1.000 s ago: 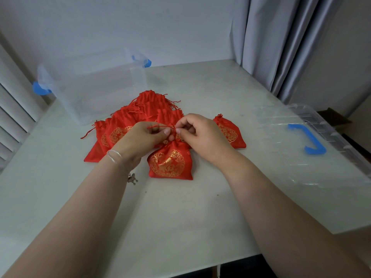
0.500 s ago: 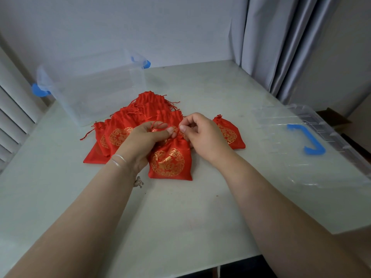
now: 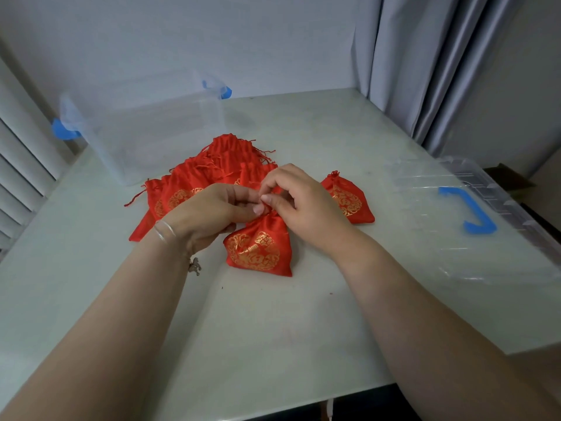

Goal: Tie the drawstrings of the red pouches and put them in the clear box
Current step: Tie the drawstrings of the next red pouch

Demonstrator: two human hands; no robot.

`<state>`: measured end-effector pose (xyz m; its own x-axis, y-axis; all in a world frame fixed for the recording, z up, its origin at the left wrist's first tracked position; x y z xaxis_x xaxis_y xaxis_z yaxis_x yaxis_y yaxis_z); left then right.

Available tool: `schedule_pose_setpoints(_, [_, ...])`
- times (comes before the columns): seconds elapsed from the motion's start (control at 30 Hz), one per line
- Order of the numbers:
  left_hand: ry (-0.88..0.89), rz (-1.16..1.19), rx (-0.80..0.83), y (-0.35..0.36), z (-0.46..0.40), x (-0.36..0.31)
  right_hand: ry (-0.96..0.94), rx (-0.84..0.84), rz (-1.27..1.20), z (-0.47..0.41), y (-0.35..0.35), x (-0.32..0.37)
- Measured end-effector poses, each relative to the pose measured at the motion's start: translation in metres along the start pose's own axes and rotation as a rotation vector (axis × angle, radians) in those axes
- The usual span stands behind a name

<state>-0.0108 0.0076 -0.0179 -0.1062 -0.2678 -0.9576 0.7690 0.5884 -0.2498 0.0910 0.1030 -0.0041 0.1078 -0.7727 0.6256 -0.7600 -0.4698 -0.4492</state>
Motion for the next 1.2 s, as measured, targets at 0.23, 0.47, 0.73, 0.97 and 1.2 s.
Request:
schedule_pose_setpoints(0.23, [0.056, -0.06, -0.18, -0.001, 0.0, -0.007, 0.578, 0.009, -0.346, 0.004, 0.008, -0.021])
schedule_pose_setpoints(0.47, [0.178, -0.046, -0.221, 0.003, 0.005, -0.015, 1.055, 0.206, -0.784, 0.02, 0.02, -0.029])
schedule_pose_setpoints(0.73, [0.309, -0.01, -0.141, 0.006, 0.008, -0.022, 0.843, -0.003, -0.827, 0.004, 0.008, -0.032])
schedule_pose_setpoints(0.97, [0.248, 0.12, -0.11, 0.004, 0.007, -0.019, 0.322, 0.134, -0.163, -0.002, 0.002, -0.018])
schedule_pose_setpoints(1.2, [0.194, 0.072, -0.162, 0.001, 0.004, -0.016, 0.298, 0.137, 0.017, -0.004, -0.011, -0.024])
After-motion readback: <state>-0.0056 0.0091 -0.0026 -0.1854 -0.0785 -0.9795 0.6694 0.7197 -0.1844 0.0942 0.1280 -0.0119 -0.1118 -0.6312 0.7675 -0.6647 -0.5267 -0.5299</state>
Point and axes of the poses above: each hand's wrist, its own z-axis away from the middle knuckle, its own y-axis out of the palm, x = y × z, the point moved 5 cm from there along -z, towards the middle knuckle, and after that the axes turned 13 degrees about -x, right-handed, at the moved point
